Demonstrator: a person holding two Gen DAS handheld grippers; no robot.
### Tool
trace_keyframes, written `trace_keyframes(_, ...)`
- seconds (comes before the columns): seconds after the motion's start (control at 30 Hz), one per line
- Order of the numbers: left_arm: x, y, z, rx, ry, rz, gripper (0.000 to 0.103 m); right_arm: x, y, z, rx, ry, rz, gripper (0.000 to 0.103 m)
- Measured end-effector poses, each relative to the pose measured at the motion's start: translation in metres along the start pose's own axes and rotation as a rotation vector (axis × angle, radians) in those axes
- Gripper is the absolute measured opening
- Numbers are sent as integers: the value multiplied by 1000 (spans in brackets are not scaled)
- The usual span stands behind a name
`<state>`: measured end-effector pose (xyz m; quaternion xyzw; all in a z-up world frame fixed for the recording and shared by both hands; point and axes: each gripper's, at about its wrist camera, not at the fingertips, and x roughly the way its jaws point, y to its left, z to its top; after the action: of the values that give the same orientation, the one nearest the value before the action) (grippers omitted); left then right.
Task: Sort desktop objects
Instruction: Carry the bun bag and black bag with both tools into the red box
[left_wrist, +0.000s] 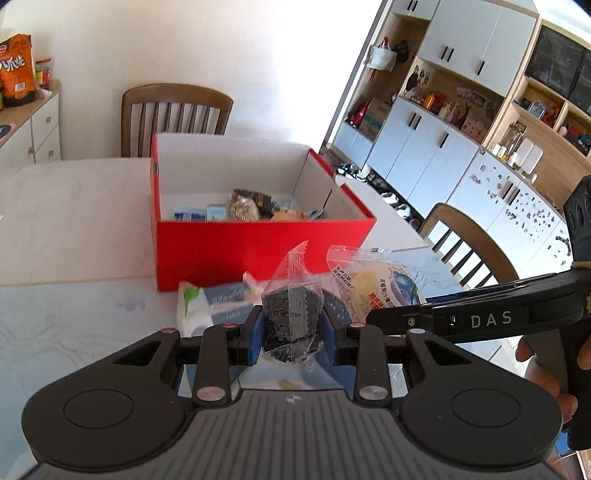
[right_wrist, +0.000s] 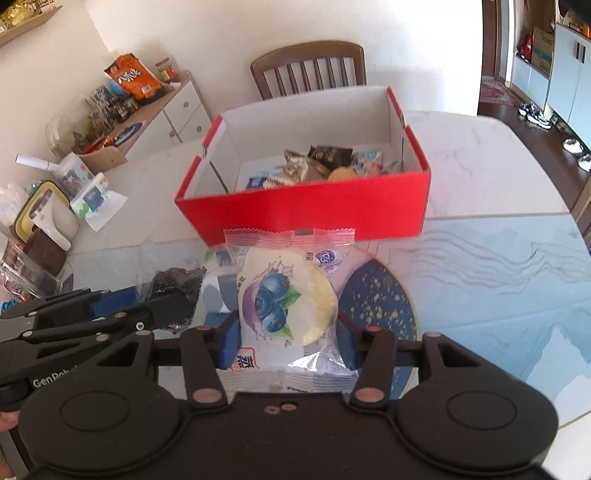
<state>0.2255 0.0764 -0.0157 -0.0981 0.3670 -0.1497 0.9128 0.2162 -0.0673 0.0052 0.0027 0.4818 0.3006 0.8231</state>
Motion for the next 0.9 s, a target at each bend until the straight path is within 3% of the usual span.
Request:
trace_keyframes(0.47, 0, -4, 50, 31, -89, -3, 31, -12, -1, 37, -46, -84, 7, 51)
trace_keyframes(0.9, 34, 14, 96, 55, -79, 34, 31, 10, -4, 72, -61, -92, -37, 51)
